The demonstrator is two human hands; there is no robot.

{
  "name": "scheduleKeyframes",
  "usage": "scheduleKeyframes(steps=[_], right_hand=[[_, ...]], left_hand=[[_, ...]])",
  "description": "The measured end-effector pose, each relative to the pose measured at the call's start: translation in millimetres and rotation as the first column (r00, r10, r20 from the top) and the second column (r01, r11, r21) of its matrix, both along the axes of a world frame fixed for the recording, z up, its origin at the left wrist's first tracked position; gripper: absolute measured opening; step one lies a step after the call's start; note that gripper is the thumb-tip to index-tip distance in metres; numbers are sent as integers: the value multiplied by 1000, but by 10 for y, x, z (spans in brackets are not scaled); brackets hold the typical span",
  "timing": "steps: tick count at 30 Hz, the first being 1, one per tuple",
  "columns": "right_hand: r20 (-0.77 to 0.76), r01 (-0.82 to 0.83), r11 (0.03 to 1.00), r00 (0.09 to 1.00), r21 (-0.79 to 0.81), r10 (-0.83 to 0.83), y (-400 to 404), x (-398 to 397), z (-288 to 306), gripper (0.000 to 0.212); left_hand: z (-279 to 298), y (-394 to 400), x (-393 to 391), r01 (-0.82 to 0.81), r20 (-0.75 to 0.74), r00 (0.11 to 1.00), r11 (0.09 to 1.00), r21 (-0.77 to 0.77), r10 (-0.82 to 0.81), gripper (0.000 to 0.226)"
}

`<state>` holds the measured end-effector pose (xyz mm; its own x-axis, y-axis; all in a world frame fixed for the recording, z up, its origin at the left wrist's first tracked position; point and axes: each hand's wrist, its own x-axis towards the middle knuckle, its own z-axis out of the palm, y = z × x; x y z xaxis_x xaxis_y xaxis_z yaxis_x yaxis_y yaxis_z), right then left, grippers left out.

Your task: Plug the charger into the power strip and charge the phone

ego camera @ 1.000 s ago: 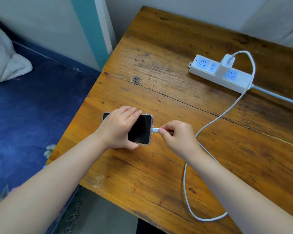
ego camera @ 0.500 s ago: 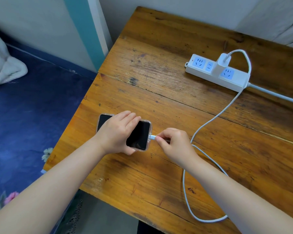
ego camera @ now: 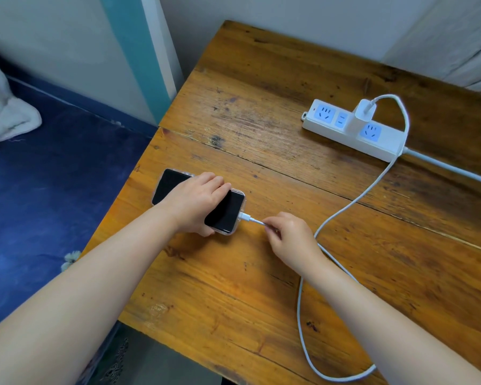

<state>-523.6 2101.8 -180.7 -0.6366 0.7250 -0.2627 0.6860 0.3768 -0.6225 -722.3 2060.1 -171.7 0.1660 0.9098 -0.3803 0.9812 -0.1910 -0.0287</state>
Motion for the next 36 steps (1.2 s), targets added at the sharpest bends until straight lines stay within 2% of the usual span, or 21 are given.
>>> scheduleKeyframes(steps=[13,20,22,24,27,29,33,36], right_hand=[[62,44,976,996,215,-59,64,-45,-58,18],[145,13,980,988,198,-42,104,-56,-43,22],[164,10,981,986,194,-42,109,-33,-38,22],[178,6,983,983,183,-40,124,7,-37,21],[192,-17,983,981,184,-19,138,89,-21,21],[198,-39,982,980,186,2,143,137,-17,21],[171,-55,982,985,183,24,165,265,-15,22],[167,-63,982,985,177,33,162,326,-24,22]], left_hand=[[21,277,-58,-45,-69,997,994,-104,38,95],[14,225,73,-171,-37,985,976,-134,168,99],[6,144,170,-235,13,971,965,-120,238,99],[-32,18,302,-288,129,949,957,-21,288,81],[-94,-234,590,-294,307,927,926,238,215,47],[-189,-376,758,-315,385,906,889,332,178,39],[-379,-521,1022,-334,353,905,910,244,238,50],[-473,-534,1047,-379,358,879,917,122,315,58]])
